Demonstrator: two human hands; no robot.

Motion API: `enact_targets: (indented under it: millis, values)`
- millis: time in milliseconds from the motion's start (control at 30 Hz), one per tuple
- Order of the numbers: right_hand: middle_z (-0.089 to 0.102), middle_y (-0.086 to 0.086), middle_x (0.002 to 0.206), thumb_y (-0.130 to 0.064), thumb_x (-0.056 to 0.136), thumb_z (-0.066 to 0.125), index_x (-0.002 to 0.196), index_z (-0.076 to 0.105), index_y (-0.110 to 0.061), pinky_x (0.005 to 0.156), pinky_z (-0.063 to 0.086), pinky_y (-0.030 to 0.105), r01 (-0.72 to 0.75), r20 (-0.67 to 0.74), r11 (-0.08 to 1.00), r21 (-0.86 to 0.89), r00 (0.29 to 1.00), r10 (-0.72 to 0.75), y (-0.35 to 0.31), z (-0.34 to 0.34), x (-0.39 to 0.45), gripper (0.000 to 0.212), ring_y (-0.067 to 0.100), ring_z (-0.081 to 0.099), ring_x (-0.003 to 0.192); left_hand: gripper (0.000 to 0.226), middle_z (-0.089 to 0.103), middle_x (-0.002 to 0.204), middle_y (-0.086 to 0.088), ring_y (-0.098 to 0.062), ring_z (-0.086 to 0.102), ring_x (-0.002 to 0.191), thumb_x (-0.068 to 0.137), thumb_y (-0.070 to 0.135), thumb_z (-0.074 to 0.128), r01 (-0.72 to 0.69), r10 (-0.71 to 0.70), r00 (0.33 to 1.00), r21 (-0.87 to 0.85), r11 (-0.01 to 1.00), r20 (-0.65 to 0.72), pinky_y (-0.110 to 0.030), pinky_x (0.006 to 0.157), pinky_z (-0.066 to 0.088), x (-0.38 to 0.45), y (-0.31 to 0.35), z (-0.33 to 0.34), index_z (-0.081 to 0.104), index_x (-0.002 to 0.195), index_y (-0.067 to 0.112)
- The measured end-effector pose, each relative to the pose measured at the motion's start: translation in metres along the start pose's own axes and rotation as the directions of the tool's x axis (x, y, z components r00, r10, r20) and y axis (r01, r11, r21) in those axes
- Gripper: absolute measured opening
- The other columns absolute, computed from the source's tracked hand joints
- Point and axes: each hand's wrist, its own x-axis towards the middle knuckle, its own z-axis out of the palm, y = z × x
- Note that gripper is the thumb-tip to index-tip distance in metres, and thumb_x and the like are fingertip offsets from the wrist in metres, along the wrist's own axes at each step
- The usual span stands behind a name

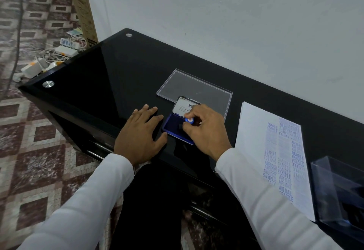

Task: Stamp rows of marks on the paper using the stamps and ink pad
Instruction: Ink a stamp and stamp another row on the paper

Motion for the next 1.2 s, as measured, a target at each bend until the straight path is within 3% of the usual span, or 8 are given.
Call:
enact_targets:
  millis: [267,400,500,633,733,867,967,1200]
  values:
    - [0.070,-0.004,0.112,-0.022,0.089,0.072,0.117,0.073,-0.017,0.086,0.048,0.014,0.036,-0.034,0.999,-0.019,0.999,-0.036,0.0054,0.0016,0.0038,0.028,-0.001,0.055,0.088,0.071,0.040,0.157,-0.001,-0.022,0.025,0.151,0.087,0.064,0.036,0.003,-0.003,1.000,-0.007,1.000,-0.017,-0.043,0.125,0.015,-0.0014,0.0011,-0.0006,0.053,0.143,0.025]
    - [0.070,-0.005,0.111,-0.022,0.089,0.073,0.114,0.074,-0.018,0.086,0.051,0.017,0.032,-0.039,0.999,-0.013,0.999,-0.032,0.0059,0.0010,0.0038,0.026,0.000,0.058,0.088,0.071,0.041,0.157,-0.001,-0.022,0.025,0.151,0.086,0.064,0.036,0.000,0.000,1.000,-0.006,1.000,-0.018,-0.042,0.125,0.015,-0.0009,0.0009,-0.0009,0.053,0.143,0.024]
    - [0.069,-0.005,0.104,-0.019,0.086,0.076,0.103,0.074,-0.017,0.078,0.049,0.011,0.005,-0.024,1.000,0.012,1.000,-0.005,0.0049,0.0003,0.0019,0.018,0.005,0.061,0.085,0.070,0.042,0.156,-0.001,-0.022,0.026,0.150,0.086,0.063,0.037,0.000,0.000,1.000,-0.016,1.000,-0.031,-0.042,0.125,0.015,-0.0016,0.0017,-0.0011,0.055,0.141,0.024]
    - [0.069,-0.004,0.097,-0.014,0.081,0.077,0.086,0.068,-0.020,0.078,0.049,0.013,0.018,-0.017,0.999,0.034,1.000,-0.017,0.0033,-0.0002,0.0011,0.012,0.006,0.061,0.088,0.069,0.040,0.157,-0.001,-0.021,0.024,0.151,0.087,0.063,0.038,0.001,-0.001,1.000,0.001,1.000,-0.020,-0.039,0.124,0.011,-0.0015,0.0015,-0.0010,0.053,0.143,0.025]
    - [0.068,-0.002,0.101,-0.015,0.084,0.075,0.095,0.072,-0.016,0.078,0.049,0.014,0.005,-0.012,0.999,0.036,1.000,-0.004,0.0039,0.0005,0.0021,0.011,0.007,0.061,0.086,0.069,0.040,0.157,-0.001,-0.021,0.024,0.151,0.087,0.063,0.038,0.001,-0.001,1.000,-0.001,1.000,-0.024,-0.037,0.123,0.009,-0.0016,0.0015,-0.0014,0.053,0.143,0.025]
    - [0.069,-0.005,0.110,-0.021,0.089,0.073,0.112,0.074,-0.016,0.077,0.044,0.005,0.016,-0.016,1.000,0.004,1.000,-0.016,0.0056,0.0009,0.0042,0.024,0.002,0.059,0.084,0.069,0.039,0.158,-0.001,-0.021,0.023,0.151,0.088,0.063,0.039,0.003,-0.003,1.000,0.006,1.000,-0.016,-0.038,0.123,0.009,-0.0011,0.0014,-0.0011,0.052,0.144,0.025]
    - [0.070,-0.002,0.114,-0.023,0.090,0.071,0.119,0.072,-0.017,0.088,0.051,0.018,0.026,-0.017,1.000,-0.002,1.000,-0.026,0.0067,0.0012,0.0051,0.029,0.004,0.060,0.091,0.069,0.039,0.158,0.000,-0.020,0.023,0.151,0.088,0.063,0.037,0.006,-0.006,1.000,0.010,1.000,-0.018,-0.037,0.123,0.008,-0.0014,0.0015,-0.0005,0.052,0.144,0.025]
    - [0.071,-0.002,0.113,-0.021,0.089,0.073,0.116,0.074,-0.017,0.086,0.052,0.020,0.017,-0.025,0.999,0.028,1.000,-0.016,0.0075,0.0009,0.0052,0.028,0.000,0.057,0.086,0.067,0.040,0.157,0.000,-0.021,0.023,0.151,0.088,0.061,0.040,0.001,-0.001,1.000,0.006,1.000,-0.022,-0.038,0.124,0.009,-0.0015,0.0013,-0.0009,0.053,0.143,0.025]
